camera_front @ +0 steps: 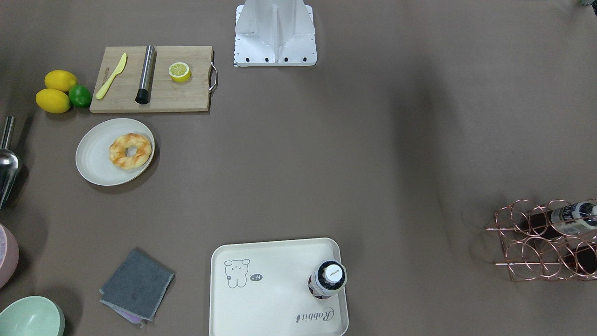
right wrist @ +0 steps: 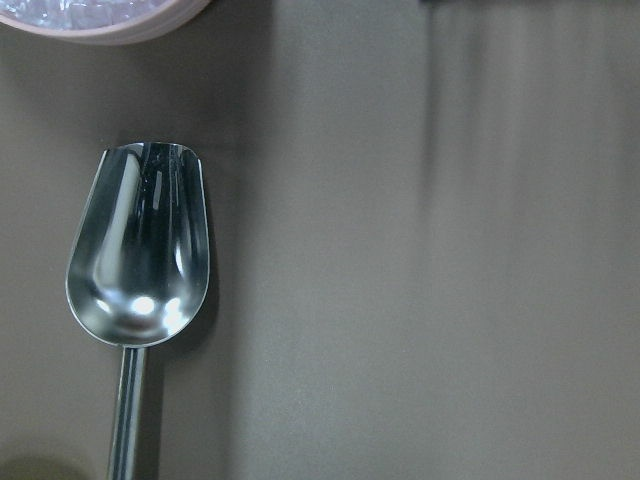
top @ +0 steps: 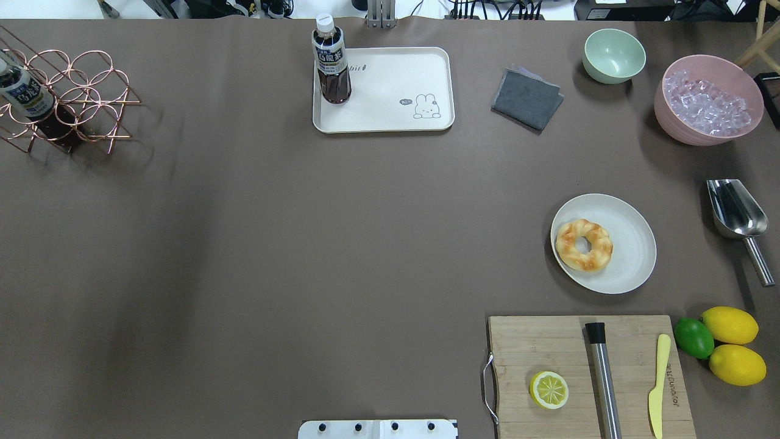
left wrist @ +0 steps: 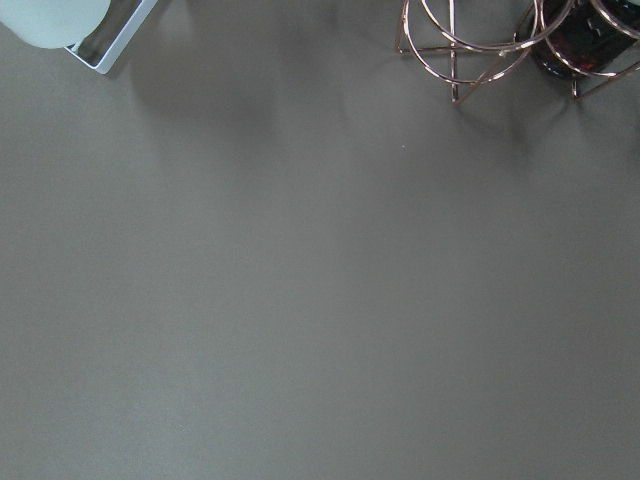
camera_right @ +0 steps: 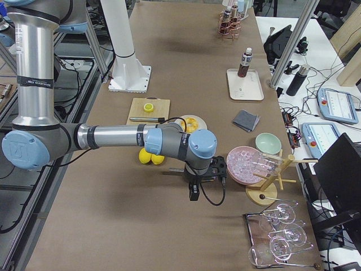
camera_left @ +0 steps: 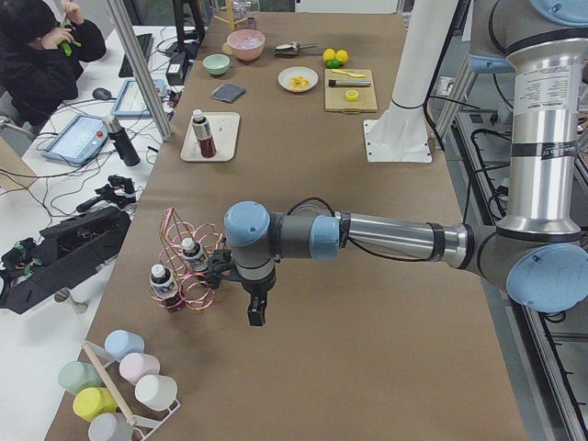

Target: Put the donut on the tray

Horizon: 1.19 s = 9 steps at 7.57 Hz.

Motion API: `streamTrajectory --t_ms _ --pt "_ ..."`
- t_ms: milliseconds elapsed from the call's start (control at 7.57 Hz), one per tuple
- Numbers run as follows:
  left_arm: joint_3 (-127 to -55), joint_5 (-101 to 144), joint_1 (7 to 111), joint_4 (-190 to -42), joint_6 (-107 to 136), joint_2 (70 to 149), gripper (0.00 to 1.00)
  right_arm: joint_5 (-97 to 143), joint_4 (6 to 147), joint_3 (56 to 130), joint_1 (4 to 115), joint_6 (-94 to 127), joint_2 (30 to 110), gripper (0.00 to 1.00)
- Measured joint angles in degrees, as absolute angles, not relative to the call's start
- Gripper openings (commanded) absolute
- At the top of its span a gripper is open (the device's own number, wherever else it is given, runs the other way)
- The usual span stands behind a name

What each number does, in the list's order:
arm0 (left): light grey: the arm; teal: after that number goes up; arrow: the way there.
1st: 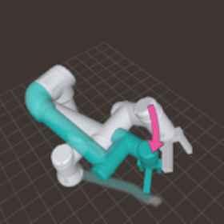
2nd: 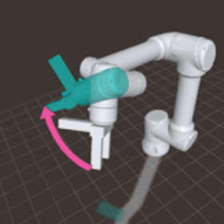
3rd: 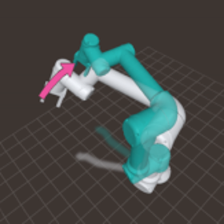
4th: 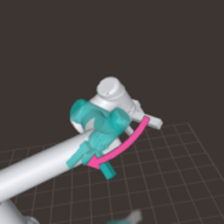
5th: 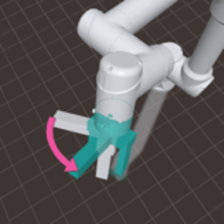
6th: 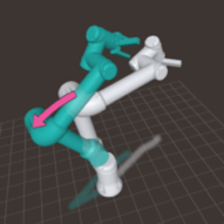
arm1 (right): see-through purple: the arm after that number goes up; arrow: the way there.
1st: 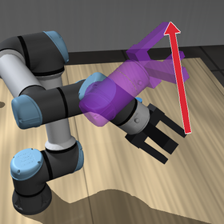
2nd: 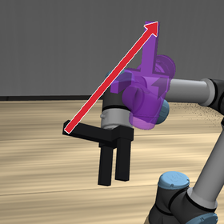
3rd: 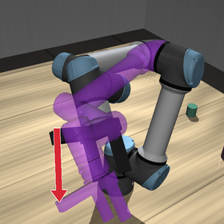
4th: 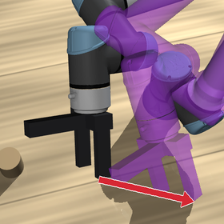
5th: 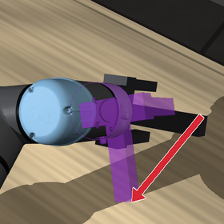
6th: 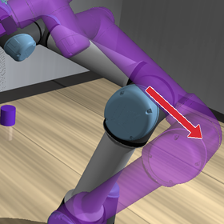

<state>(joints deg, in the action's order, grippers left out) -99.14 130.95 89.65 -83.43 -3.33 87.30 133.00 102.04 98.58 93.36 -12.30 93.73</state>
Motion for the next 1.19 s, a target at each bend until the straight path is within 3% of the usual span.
streamTrajectory --t_ms 1189 --pt "-98.48 130.96 89.65 -83.50 -3.13 86.68 0.98 133.36 101.97 98.87 94.32 -12.74 93.99 1.00"
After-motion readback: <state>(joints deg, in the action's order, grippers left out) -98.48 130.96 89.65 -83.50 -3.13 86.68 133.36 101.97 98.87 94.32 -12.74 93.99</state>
